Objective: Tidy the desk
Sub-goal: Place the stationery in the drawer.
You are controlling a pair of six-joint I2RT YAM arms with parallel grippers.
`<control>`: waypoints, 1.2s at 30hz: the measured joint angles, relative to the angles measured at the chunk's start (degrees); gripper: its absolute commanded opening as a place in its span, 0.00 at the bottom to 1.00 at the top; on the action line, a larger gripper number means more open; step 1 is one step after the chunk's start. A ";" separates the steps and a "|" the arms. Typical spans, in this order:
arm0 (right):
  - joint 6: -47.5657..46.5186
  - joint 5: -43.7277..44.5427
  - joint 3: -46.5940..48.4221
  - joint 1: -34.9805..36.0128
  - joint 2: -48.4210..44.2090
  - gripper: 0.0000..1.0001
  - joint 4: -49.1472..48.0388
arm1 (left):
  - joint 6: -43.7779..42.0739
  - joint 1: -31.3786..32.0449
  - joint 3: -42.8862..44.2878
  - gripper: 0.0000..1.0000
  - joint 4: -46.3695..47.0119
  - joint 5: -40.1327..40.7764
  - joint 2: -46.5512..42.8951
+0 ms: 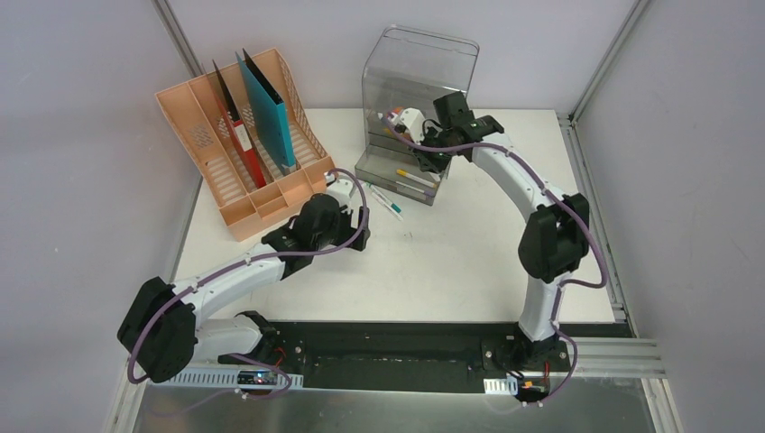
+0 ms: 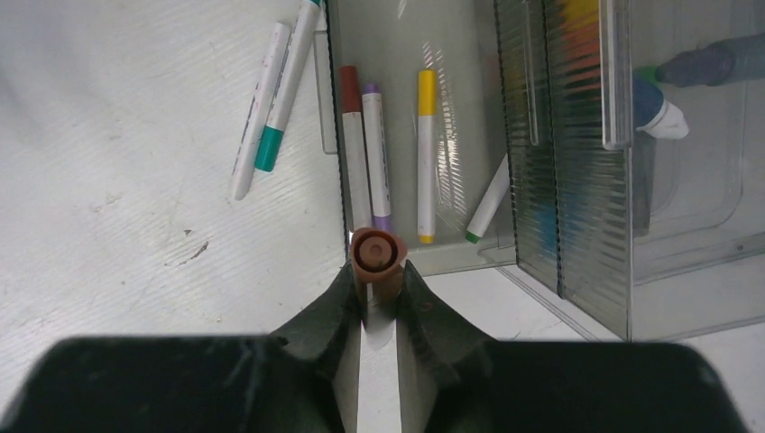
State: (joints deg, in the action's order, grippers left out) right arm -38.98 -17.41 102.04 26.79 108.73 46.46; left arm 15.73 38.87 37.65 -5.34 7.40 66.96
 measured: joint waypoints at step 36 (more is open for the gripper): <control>-1.60 12.13 9.57 3.48 13.18 0.30 1.25 | 0.26 -1.86 -2.19 0.86 -0.74 -0.04 -3.34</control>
State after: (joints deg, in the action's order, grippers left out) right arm -40.58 -5.28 111.61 30.26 121.91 47.70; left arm 15.99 37.01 35.46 -6.09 7.35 63.61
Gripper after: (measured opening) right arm 0.264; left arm 0.861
